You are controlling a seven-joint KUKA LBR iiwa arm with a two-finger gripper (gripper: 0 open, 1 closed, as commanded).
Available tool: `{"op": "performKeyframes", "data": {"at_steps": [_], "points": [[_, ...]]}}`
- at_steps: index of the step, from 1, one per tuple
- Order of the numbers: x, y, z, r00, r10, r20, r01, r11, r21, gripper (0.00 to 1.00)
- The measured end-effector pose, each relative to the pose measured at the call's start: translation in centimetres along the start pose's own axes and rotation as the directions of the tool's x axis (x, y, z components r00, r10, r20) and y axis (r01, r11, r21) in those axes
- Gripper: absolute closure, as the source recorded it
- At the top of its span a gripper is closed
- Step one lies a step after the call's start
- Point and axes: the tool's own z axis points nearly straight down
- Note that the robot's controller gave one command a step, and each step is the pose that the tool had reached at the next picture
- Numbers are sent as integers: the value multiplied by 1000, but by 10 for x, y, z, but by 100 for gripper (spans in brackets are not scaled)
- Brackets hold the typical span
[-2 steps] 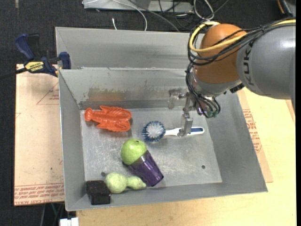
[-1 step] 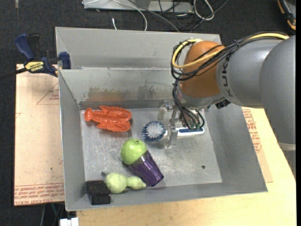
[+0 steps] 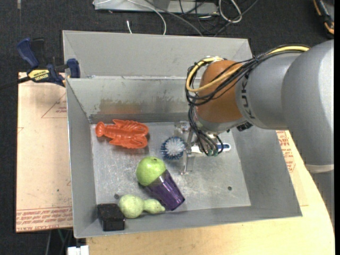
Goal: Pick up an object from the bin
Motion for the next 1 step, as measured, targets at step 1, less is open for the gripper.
{"op": "performKeyframes", "data": {"at_steps": [1], "points": [[-13,-7,-1,997,70,-13,-70,998,-5,100]]}}
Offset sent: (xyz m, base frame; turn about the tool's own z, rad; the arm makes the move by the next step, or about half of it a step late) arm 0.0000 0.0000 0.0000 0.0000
